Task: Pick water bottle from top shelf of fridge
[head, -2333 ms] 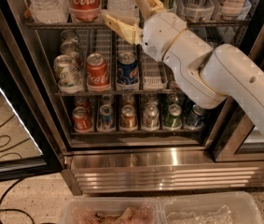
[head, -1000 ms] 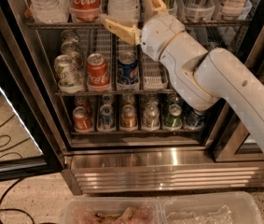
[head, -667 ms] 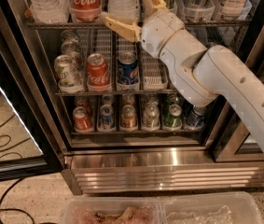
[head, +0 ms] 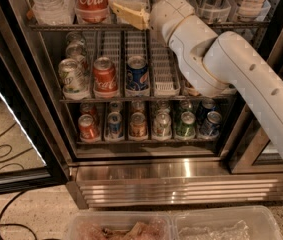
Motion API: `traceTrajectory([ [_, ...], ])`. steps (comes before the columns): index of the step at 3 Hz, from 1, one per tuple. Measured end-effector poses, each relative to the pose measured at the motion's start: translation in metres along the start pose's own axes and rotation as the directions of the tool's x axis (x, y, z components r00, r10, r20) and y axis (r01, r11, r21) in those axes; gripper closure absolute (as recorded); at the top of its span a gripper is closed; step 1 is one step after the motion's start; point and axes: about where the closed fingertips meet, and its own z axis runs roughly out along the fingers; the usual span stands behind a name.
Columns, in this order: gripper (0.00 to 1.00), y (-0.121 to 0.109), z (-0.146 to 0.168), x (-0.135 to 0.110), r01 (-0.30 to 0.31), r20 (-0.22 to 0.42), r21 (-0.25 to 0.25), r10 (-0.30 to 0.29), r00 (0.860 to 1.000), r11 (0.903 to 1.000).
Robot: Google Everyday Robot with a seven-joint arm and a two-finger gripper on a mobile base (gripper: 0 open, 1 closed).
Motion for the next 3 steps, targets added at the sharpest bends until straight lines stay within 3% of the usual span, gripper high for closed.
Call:
traceTrajectory([
  [3,0.91,0.0001,0.0001,-0.0001,0.0,0.0,0.0,0.0,1.0,1.0],
])
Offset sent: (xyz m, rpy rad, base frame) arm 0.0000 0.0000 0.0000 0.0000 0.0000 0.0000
